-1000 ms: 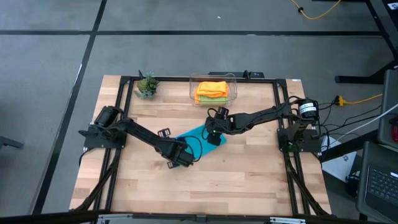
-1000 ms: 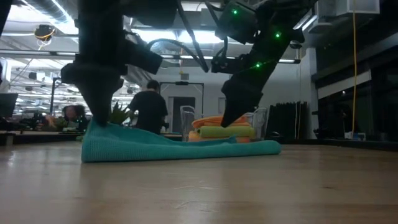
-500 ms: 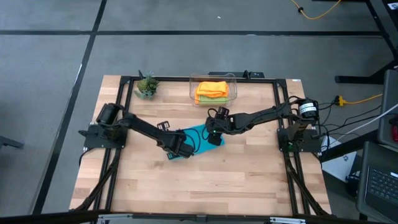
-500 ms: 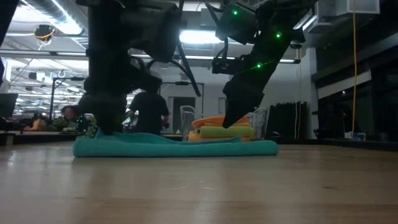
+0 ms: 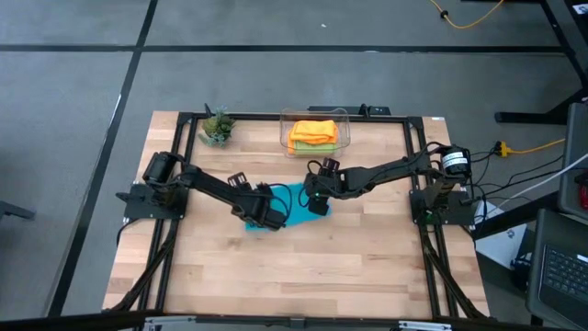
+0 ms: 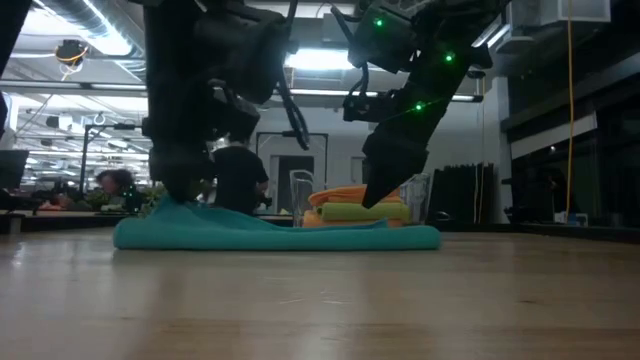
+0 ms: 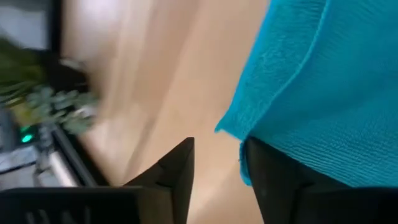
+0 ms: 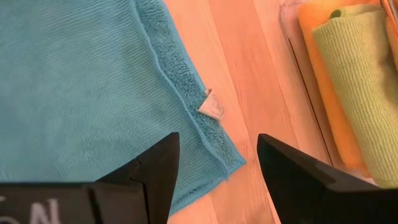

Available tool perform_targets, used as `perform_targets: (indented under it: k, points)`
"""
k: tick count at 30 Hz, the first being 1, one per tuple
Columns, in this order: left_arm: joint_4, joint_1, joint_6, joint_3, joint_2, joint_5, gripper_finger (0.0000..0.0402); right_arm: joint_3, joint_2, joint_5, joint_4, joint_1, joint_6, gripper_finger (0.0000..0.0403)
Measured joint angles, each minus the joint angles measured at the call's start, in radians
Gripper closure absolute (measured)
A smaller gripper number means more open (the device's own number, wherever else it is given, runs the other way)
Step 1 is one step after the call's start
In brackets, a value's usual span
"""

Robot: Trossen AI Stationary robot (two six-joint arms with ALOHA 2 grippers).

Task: Fold microfiber towels
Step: Fold the blue microfiber cloth

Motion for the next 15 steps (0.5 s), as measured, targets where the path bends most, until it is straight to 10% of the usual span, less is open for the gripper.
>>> perform_targets:
  k: [15]
  points:
    - [-0.110,0.004,-0.012,0.085,0.000,-0.159,0.0249,0.000,0.000,0.000,0.002,0.000,0.003,0.0185]
